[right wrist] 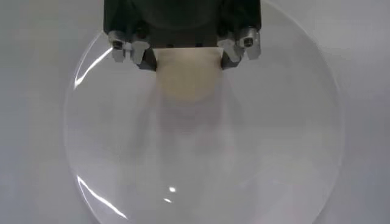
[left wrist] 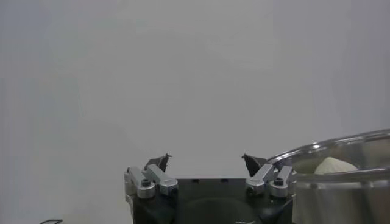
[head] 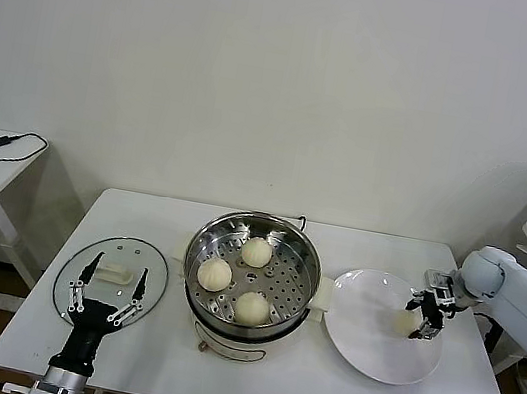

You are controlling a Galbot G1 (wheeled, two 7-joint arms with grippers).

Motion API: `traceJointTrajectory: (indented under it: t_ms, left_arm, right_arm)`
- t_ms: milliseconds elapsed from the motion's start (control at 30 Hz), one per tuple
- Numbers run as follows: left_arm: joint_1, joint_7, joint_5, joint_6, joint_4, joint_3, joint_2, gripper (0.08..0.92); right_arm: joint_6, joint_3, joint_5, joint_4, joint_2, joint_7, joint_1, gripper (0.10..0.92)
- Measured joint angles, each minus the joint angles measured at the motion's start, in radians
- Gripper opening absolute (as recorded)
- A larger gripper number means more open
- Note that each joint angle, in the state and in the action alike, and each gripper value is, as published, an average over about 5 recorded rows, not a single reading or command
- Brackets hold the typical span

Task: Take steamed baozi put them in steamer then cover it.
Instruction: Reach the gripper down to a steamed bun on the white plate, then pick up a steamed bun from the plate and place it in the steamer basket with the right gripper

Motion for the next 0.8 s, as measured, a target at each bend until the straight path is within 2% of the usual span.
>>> traceJointTrajectory:
  t_ms: [333,800]
  left_arm:
    - [-0.003,-0.001,0.007,0.004,-0.005,0.010,0.008,0.823]
    - [-0.002,-0.009,0.012,0.014,-0.013,0.014,0.020,0.823]
  right_arm:
    - [-0.032,-0.130,0.077,0.107,0.004,-0.093,0.208,0.670]
    - [-0.172,-0.401,0.386,0.397,0.175,-0.133,0.664,0.662]
